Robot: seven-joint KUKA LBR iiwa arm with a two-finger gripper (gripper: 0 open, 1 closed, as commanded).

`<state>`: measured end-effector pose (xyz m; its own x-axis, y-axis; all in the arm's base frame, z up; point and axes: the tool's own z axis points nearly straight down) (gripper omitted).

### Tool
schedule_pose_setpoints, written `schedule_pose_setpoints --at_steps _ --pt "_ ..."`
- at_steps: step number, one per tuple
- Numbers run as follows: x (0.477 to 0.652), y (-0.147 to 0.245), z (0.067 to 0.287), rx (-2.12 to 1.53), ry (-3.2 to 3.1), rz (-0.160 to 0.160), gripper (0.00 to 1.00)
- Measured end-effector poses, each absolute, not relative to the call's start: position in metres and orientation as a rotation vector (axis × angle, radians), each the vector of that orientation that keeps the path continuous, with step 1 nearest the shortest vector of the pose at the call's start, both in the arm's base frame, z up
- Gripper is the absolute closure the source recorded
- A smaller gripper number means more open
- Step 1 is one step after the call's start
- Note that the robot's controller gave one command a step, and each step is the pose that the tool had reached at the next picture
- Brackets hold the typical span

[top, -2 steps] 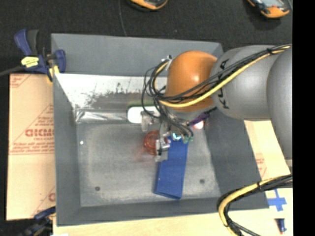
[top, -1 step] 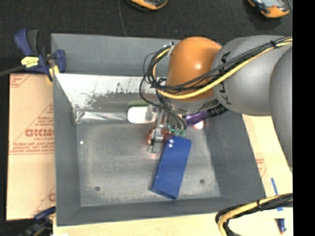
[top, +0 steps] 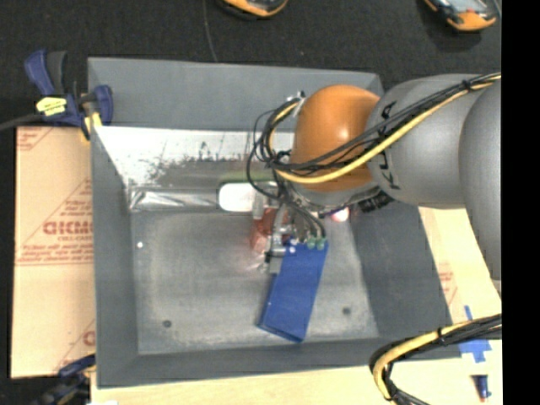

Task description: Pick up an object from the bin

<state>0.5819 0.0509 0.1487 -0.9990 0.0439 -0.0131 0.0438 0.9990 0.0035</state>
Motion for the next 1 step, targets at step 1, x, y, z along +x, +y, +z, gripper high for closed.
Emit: schedule_pose_setpoints --at_steps 1 --pt "0.4814 0.0968 0.1594 -0.06 3.131 0.005 0.0"
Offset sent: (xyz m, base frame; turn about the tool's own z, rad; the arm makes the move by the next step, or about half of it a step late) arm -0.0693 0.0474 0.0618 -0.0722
